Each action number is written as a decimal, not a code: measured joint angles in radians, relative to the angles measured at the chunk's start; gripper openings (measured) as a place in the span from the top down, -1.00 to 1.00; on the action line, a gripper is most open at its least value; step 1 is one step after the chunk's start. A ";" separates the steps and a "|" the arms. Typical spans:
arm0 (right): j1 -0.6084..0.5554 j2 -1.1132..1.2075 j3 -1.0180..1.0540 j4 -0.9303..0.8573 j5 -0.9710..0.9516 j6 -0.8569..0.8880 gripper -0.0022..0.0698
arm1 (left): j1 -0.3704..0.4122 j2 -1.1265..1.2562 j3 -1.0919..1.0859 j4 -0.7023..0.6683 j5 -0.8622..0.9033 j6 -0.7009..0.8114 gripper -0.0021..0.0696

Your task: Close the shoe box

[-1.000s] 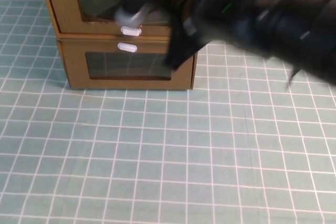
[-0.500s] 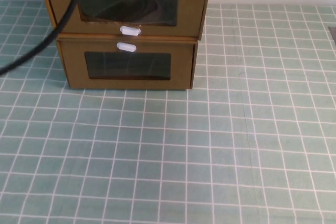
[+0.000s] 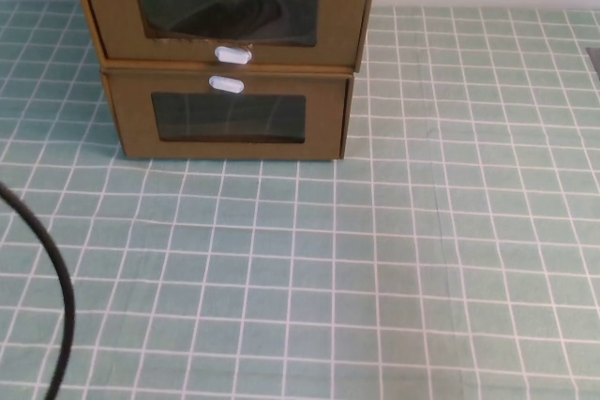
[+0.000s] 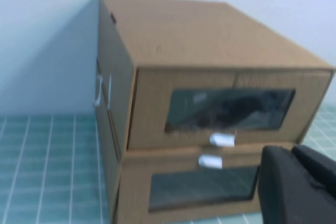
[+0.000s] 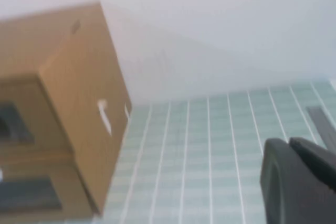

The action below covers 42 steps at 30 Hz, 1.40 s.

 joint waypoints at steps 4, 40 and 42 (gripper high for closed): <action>0.000 -0.158 0.120 -0.070 0.105 -0.002 0.98 | 0.000 -0.075 0.115 -0.021 -0.004 0.000 0.96; -0.002 -0.363 0.278 -0.167 0.242 -0.004 0.98 | 0.000 -0.176 0.233 -0.200 -0.098 0.000 0.96; -0.002 -0.363 0.278 -0.167 0.242 -0.004 0.98 | 0.000 -0.246 0.271 -0.137 -0.110 0.000 0.96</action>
